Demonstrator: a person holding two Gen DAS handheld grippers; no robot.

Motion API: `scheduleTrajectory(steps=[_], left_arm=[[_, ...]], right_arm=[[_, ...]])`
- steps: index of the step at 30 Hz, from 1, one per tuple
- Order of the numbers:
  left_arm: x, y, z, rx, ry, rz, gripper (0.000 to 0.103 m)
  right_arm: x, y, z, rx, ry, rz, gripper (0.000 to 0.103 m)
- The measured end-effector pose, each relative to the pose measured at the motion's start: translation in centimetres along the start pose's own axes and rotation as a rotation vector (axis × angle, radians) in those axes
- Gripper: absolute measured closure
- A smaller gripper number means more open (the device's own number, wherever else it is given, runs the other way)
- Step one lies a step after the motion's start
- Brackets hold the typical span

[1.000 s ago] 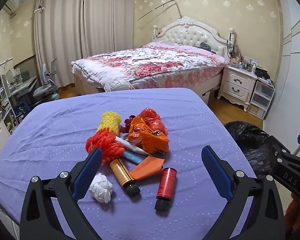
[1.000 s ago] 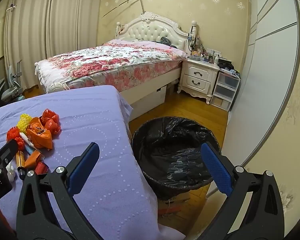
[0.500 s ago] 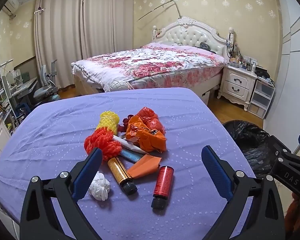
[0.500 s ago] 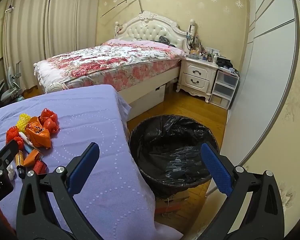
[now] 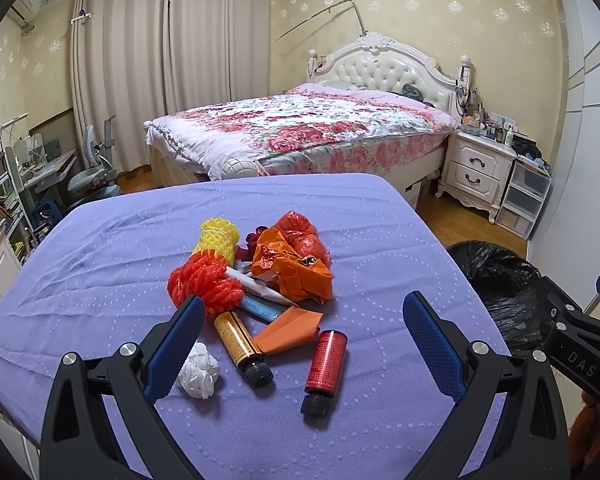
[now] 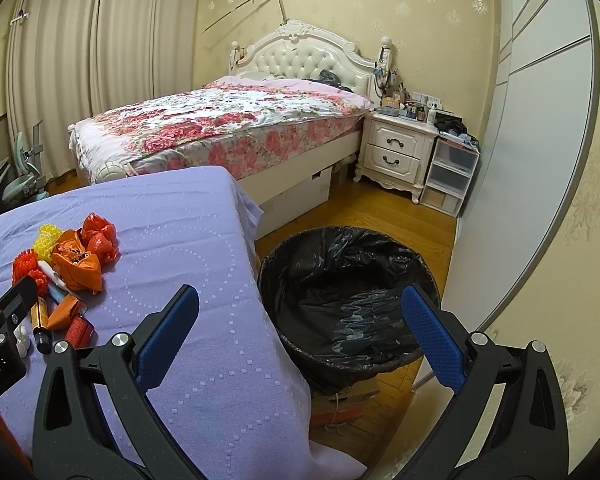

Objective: Collect trash

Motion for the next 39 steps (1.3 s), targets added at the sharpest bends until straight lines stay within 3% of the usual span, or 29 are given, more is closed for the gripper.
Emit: scheduleTrajectory(steps=[39], left_arm=[[-0.3,0.9,-1.0,0.012,0.0,0.005,0.007]], right_arm=[[0.1,0.7,-0.3,0.017,-0.009,-0.01,0.004]])
Point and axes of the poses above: each gripper's, at about its wrist camera, not at the fingertips, and z roughly against the way its jaws point, x to its left, y to its underside, the point moved 5 cm from there along -z, roughly the way its jaws point, and after that the axes turned 3 degrees about -x, right-handed, at the moved point
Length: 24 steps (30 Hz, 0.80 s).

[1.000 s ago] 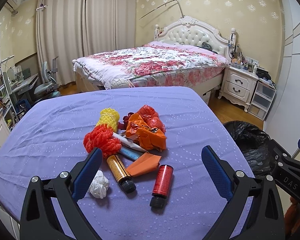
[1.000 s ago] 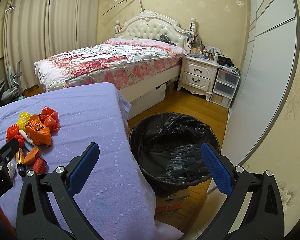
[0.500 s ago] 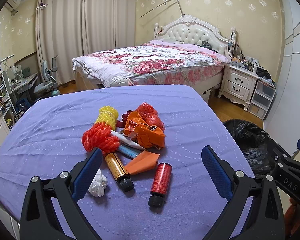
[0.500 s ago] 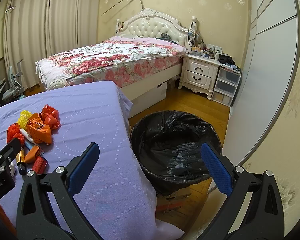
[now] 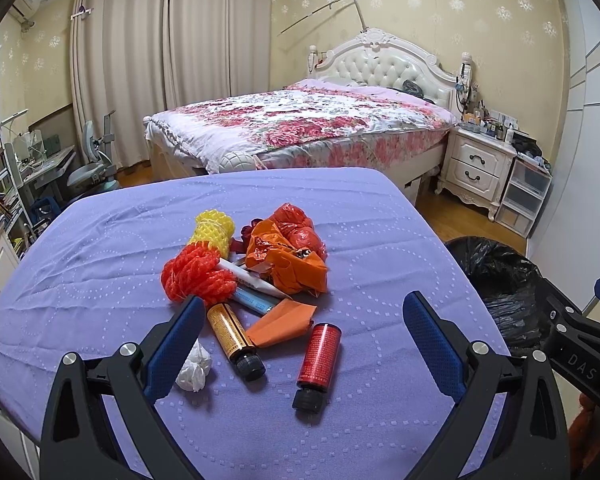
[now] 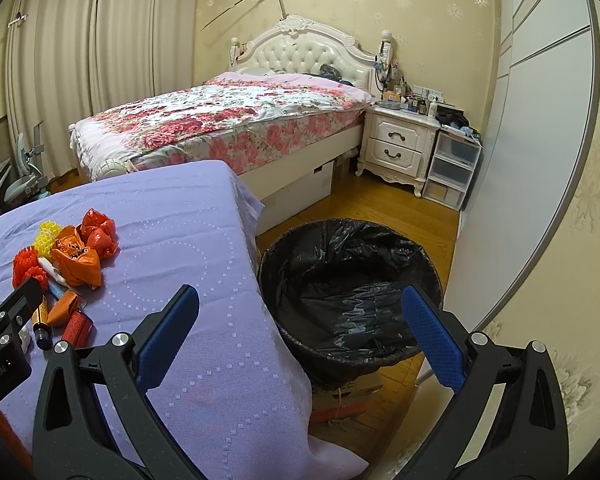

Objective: Collect trash

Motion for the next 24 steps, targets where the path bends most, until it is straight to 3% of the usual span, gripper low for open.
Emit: scheduleTrajectory(steps=[24], left_arm=[[-1.1,0.8,0.0,0.013,0.012,-0.015,0.007]], right_arm=[[0.0,0.0,0.0,0.001,0.0,-0.001,0.004]])
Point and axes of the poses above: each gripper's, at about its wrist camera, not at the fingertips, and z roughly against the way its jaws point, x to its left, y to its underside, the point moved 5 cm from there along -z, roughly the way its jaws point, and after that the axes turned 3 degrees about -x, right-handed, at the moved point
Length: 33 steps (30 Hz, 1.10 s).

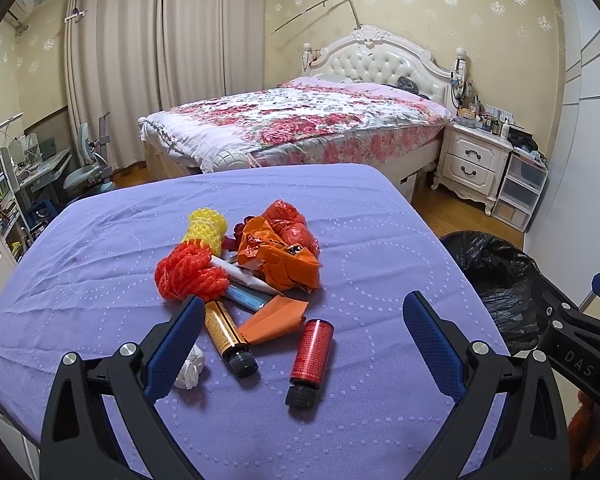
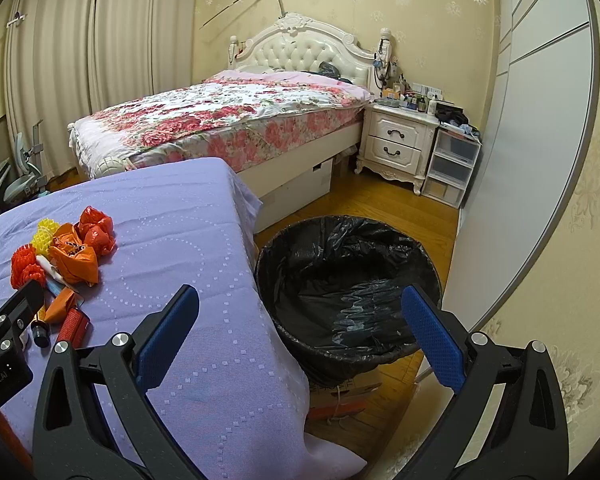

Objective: Collect trash
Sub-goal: 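Lower the left tool onto the white crumpled tissue and close it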

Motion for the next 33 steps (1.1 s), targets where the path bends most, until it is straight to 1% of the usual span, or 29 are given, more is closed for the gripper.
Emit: scheduleTrajectory(steps=[4,9,13,16,18,19,20,22,24,26,33], left_arm=[[0.3,-0.4,0.1,0.013,0.008,0.001,0.007],[1.0,-0.5,0.1,0.01,0.0,-0.007,0.007],[2.2,-0.1,0.2,0.008,-0.028,-0.021,0.008],[3.7,0.3,0.0,0.024,-0.041,-0.012,0.011],[4.7,0.7,0.0,0.034,-0.052,-0.004,0.018],[5.1,0.9,-0.1,0.045,-0.056,-0.002,0.02],[5.7,1.2,-0.2,0.058,-0.06,0.002,0.022],[6.8,1.6,-0.3,0.071,-0.073,0.012,0.023],[7.9,1.9,-0.4,0.078,-0.087,0.021,0.023],[9.0,2.3,-0.5,0.092,-0.101,0.037,0.023],[10.9,3.6,-1.3,0.134,-0.119,0.062,0.023]], right_arm=[[0.0,0.0,0.0,0.004,-0.005,0.001,0.004],[0.1,0.5,0.0,0.01,-0.009,0.007,0.004],[0.6,1.0,-0.1,0.016,-0.017,0.017,0.004],[1.2,0.9,-0.4,0.027,-0.029,0.023,0.004],[1.6,0.9,-0.4,0.029,-0.036,0.025,0.004],[1.9,1.0,-0.3,0.03,-0.041,0.027,0.004],[2.2,1.0,-0.3,0.032,-0.049,0.029,0.005],[2.8,1.3,-0.2,0.035,-0.063,0.038,0.008],[3.4,1.5,-0.3,0.045,-0.075,0.05,0.017],[4.0,1.8,-0.7,0.065,-0.096,0.058,0.02],[5.3,2.5,-1.4,0.098,-0.117,0.076,0.021]])
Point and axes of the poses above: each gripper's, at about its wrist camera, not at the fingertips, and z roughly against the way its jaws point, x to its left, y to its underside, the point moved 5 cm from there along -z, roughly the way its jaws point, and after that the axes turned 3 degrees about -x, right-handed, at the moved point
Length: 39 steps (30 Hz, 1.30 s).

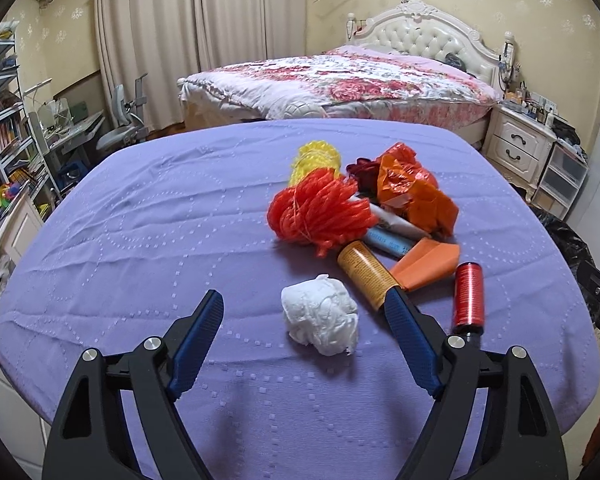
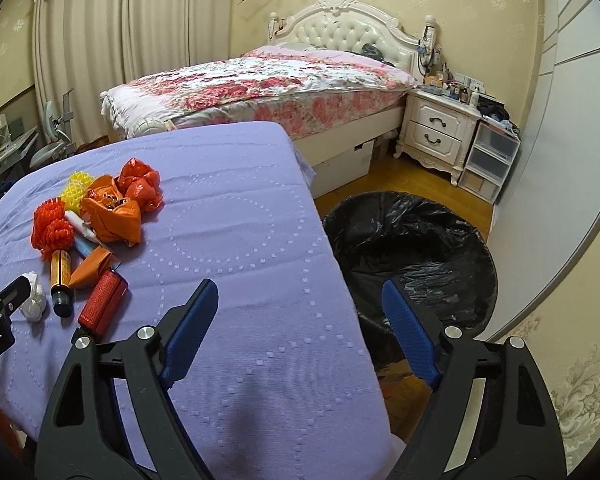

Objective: Collect trash
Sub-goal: 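Lower the left tool onto the white crumpled tissue and close it, then grasp the red cylindrical can with the right tool while the left tool holds the tissue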

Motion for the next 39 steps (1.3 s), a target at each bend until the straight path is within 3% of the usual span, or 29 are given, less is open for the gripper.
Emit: scheduleTrajectory(steps=[8,13,17,28,39], left_arm=[[0.0,0.8,-1.2,0.051,-0.026,-0.004,0.023],[0.1,1.2,-1.9,0.081,-0.005,-0.01,0.042],[0.2,1.7,-2.0,0.088,0.025,-0.022,0.063],[2.7,1.7,-0.2,0.047,0.018,0.005,0.066],[7.0,2.5,-0.2,0.061,-0.03,0.066,0.066]], right_arm=[[0.4,0.1,-0.4,0.013,-0.006,0.01,0.021],[1.0,0.4,-0.4,0.017,-0.016,0.02,0.021],[1.7,0.5,-0.3,0.02,-0.03,0.031,0.021],[5.9,0.7,0.2,0.031,-0.116,0.087,0.021],[12.2,1.6,-0.7,0.088,-0.228,0.17,0.033]])
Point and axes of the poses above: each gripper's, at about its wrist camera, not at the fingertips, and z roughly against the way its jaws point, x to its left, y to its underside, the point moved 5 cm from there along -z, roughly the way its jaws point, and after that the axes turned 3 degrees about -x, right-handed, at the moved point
